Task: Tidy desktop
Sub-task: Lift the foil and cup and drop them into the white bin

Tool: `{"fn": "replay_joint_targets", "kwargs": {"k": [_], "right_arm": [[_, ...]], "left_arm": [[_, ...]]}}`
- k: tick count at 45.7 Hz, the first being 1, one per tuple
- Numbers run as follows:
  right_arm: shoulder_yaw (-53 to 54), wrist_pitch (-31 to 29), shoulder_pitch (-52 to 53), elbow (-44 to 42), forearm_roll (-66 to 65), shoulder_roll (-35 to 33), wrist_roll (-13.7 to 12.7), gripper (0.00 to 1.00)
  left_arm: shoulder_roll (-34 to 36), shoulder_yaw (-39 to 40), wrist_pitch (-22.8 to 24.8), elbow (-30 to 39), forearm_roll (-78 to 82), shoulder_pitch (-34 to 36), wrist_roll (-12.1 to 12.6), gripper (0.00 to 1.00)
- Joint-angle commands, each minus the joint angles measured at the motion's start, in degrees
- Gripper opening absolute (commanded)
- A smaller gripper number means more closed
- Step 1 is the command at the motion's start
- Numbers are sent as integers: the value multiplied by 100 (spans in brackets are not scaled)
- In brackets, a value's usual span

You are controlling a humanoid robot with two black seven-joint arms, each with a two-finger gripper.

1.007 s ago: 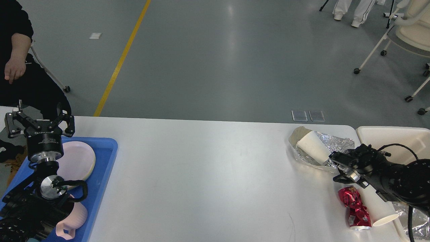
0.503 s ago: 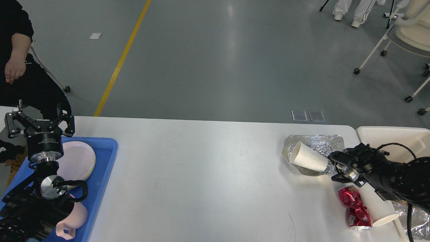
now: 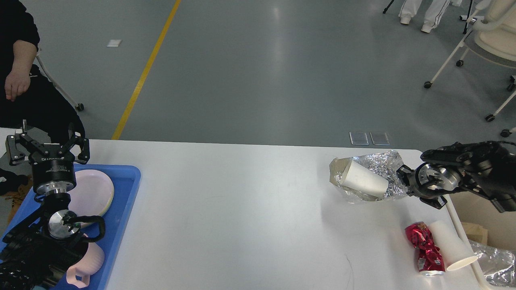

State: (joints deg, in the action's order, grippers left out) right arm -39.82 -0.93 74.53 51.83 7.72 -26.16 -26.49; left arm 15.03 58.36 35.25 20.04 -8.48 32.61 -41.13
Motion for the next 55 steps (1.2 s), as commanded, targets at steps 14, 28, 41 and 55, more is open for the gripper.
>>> {"fn": "replay_joint_targets", "kwargs": {"k": [14,28,41,55], "right_arm": [[-104,-1962,1801,574,2,-1312,-14,0],[-140,-2833,2838,565,-24,-1884,-75,0],[-166,-2711,2813,171,-95,-2174,-137,0],[9,-1227,362,-1614,20,-2113,-120,0]], "left_arm": [[0,0,-1,0,4,-9,0,96],[0,0,-1,0,-5,0,0,96],[0,0,-1,0,4,0,0,96],[0,0,-1,0,4,0,0,96]]}}
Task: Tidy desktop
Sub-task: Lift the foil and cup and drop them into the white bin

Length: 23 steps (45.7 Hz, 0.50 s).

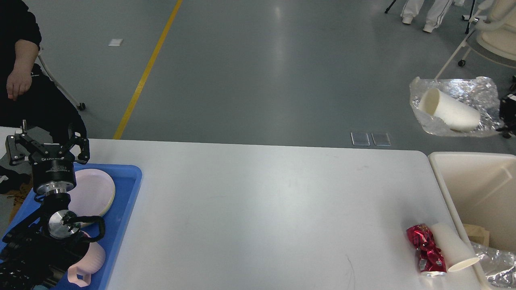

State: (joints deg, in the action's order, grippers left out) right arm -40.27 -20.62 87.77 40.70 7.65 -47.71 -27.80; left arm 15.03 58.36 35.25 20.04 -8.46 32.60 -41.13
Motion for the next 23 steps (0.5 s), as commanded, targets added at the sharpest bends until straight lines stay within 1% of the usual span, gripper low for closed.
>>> {"fn": "replay_joint_targets", "kwargs": {"k": [1,4,7,10,13,14,15,17,18,19,20,23], "right_arm": [[72,944,-1146,-562,26,60,11,0],[160,1559,-1647,-615,35,87,20,0],[370,2008,-2078,-633,44,87,20,0],[581,2194,-2517,-633,52,78,29,0],[713,2247,-2930,-642,52,78,29,0],[731,2256,-3045,-642,52,87,38,9],[749,2282,-3159,-651,44,95,38,25],[749,2291,-3318,-677,44,139,47,64],[749,2326,-3371,-721,44,174,47,81],[749,2352,-3415,-791,44,227,47,94],[758,2361,-3441,-861,52,271,47,99],[767,2361,-3582,-1002,61,394,38,99]], "left_arm": [[0,0,0,0,2,0,0,96],[0,0,0,0,2,0,0,96],[0,0,0,0,2,0,0,96],[0,0,0,0,2,0,0,96],[0,0,0,0,2,0,0,96],[0,0,0,0,-6,0,0,96],[0,0,0,0,2,0,0,96],[0,0,0,0,2,0,0,96],[0,0,0,0,-6,0,0,96],[0,0,0,0,2,0,0,96],[0,0,0,0,-6,0,0,96],[0,0,0,0,2,0,0,96]]}}
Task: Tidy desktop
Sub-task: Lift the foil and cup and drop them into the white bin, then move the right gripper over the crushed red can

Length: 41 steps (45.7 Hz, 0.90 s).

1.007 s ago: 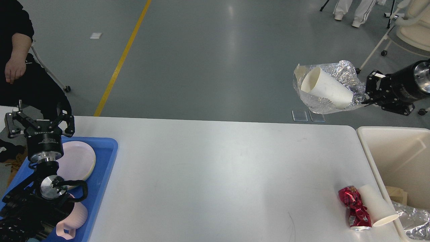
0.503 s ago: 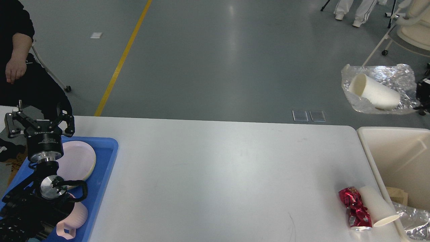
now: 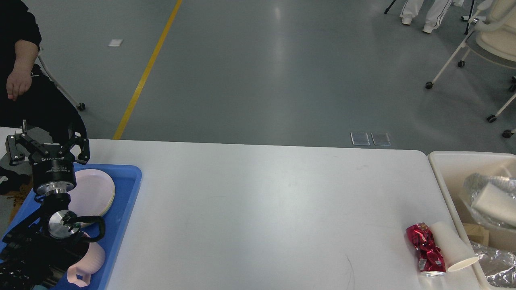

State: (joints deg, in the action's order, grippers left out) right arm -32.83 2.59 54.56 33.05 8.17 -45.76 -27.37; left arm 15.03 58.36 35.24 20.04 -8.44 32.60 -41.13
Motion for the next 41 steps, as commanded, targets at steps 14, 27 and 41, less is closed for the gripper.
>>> {"fn": "replay_joint_targets", "kwargs": {"k": [14,27,41], "right_arm": [[-22,-65,-446,-220,10,480,12,100],[-92,-811,1547,157,-17,744,-5,100],[-1163,-2104,4026,1615,-105,1438,-32,100]], "left_arm": [[0,0,0,0,0,0,0,96],[0,0,0,0,0,0,0,96],[0,0,0,0,0,0,0,96]]}}
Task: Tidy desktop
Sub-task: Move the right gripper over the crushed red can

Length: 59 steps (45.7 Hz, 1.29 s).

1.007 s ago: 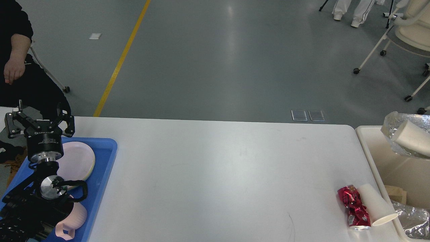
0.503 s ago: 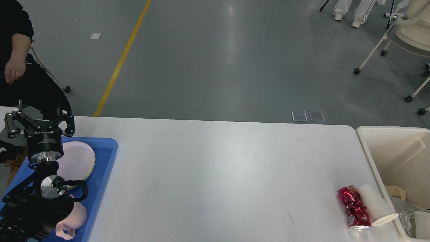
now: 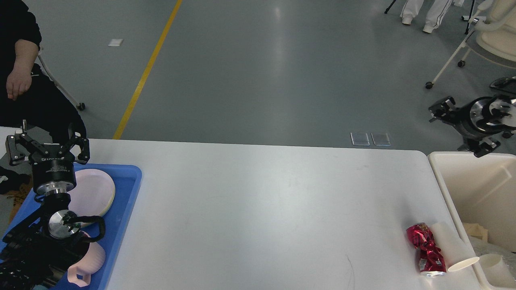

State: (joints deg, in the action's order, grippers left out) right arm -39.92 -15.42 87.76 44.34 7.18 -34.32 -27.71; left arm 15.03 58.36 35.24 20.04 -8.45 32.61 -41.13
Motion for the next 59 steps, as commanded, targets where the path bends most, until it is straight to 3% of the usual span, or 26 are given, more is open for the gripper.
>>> {"fn": "replay_joint_targets", "kwargs": {"k": [1,24,30,36,59], "right_arm": [[-560,-442,908,662,-6,373,2,100],[-561,-2438,3511,2562,-1483,787,55,100],[-350,-2615,3837,3062,-1483,840,46,100],[-323,-2597,3609,3257,-1544,901,46,100],[-640,-2395,1078,3195,-2467,901,29,100]], "left_arm": [[0,0,0,0,1,0,0,96],[0,0,0,0,-7,0,0,96],[0,0,0,0,1,0,0,96],[0,0,0,0,1,0,0,96],[0,0,0,0,1,0,0,96]]}}
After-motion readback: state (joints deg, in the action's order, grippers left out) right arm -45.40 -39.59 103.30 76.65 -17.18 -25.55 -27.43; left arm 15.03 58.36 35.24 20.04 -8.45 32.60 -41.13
